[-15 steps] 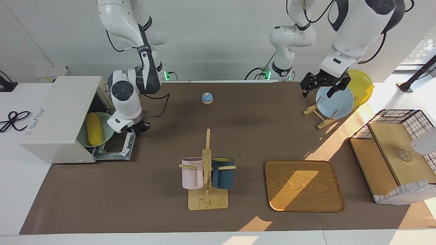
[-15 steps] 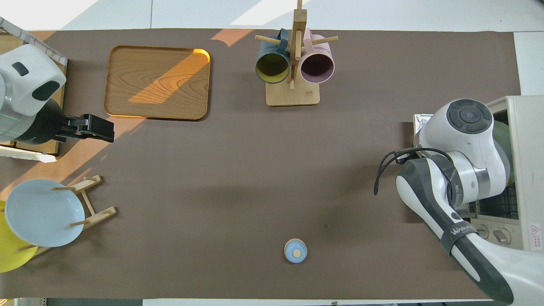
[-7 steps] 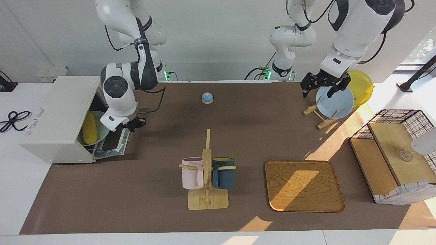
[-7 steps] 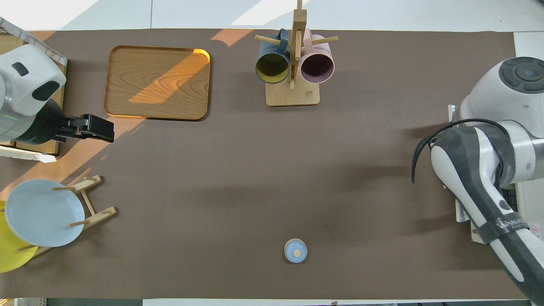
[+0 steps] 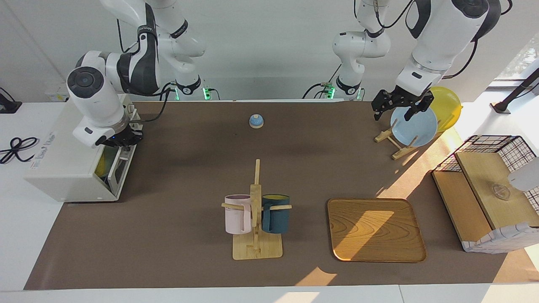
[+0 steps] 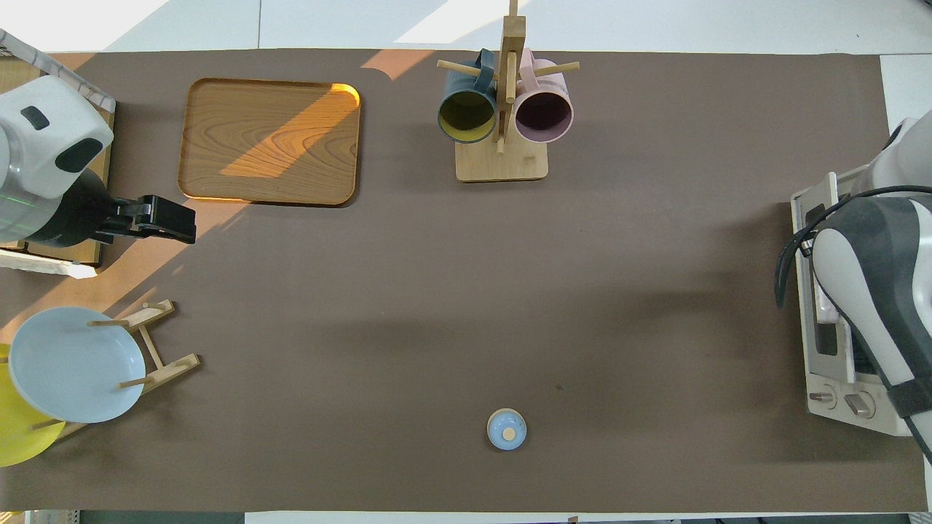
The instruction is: Put corn in oven
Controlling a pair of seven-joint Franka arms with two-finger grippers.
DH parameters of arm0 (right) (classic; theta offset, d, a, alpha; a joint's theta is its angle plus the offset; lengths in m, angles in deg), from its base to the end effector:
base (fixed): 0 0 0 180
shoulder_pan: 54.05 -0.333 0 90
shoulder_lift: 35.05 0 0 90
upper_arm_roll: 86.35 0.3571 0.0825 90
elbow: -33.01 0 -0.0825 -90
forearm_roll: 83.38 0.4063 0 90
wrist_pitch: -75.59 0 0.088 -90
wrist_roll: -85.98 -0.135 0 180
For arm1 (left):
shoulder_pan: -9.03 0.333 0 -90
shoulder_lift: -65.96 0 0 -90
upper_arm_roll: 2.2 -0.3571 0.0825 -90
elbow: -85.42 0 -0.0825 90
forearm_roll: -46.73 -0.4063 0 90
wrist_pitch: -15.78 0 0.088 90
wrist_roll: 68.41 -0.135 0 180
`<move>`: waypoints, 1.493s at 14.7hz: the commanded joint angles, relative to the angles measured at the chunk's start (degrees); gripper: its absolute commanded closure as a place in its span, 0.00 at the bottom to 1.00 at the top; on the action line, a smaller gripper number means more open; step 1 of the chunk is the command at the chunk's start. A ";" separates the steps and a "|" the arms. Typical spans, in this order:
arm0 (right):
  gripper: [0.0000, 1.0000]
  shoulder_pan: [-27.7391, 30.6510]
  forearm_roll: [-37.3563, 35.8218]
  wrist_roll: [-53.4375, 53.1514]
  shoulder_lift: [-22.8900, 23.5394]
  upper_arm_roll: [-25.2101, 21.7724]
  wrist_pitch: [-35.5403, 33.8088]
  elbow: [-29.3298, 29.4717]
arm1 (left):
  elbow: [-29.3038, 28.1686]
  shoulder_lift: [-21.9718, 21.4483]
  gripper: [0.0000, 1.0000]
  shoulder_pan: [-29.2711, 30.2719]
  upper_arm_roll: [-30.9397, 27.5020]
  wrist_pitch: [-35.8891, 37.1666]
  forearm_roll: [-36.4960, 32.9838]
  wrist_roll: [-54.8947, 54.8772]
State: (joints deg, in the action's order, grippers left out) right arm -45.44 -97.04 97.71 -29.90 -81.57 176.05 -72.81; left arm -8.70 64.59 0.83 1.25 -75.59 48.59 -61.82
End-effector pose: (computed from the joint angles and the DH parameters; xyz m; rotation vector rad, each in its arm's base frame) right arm 0.5829 -0.0679 0.4672 2.9148 0.2973 -0.3104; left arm 0.5558 -0.1194 0.6178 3.1115 -0.1356 -0.0448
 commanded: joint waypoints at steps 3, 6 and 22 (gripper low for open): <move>1.00 0.36 -1.47 1.97 -1.29 0.41 -4.46 3.23 | -1.16 -1.10 0.00 0.47 0.07 -0.74 0.77 -0.35; 1.00 0.44 -0.68 3.64 -1.29 0.41 -6.15 5.01 | -1.16 -1.10 0.00 0.47 0.07 -0.74 0.86 -0.35; 0.00 0.35 12.25 1.81 -2.08 0.41 -14.59 14.85 | -1.16 -1.10 0.00 0.47 0.07 -0.74 0.77 -0.35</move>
State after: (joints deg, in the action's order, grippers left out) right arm -45.61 -86.26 100.03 -31.82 -81.46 162.25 -58.76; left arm -8.70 64.59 0.83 1.25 -75.59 48.59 -61.82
